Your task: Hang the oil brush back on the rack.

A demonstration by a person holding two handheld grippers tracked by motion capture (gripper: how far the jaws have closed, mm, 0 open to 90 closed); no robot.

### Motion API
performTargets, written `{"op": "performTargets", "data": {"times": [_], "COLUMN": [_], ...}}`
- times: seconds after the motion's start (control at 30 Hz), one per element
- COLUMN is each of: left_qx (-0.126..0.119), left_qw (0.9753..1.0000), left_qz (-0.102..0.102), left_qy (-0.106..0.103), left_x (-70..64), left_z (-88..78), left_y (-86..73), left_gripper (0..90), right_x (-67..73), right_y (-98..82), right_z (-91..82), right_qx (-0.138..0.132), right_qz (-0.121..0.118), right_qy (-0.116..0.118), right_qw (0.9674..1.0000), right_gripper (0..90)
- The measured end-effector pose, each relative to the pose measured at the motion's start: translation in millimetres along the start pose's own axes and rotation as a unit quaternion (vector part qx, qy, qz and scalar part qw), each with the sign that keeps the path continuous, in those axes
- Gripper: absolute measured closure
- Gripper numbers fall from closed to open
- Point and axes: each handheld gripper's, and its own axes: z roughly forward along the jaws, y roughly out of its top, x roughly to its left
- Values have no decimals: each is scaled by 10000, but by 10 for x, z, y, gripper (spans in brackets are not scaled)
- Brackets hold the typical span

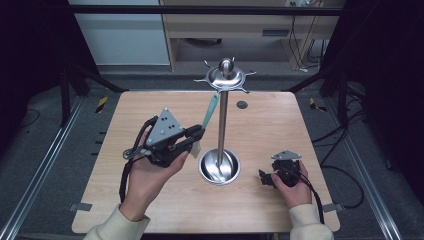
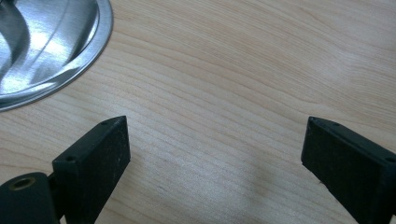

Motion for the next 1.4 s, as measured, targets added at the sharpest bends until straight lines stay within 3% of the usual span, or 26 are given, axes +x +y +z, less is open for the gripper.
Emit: {"op": "performTargets", "data": {"times": [1.4], "left_qx": [62], "left_qw": [10000], "left_qz": [-32], "left_qy": [-25], "left_x": [61], "left_z": [15], "left_y": [14], "left_gripper": [782], "right_x": [-1], "right_y": [1], "right_z": [-6], "right_qx": [-26], "right_qz": [0], "right_qy": [-26], "right_qw": [10000], "right_gripper": [87]}}
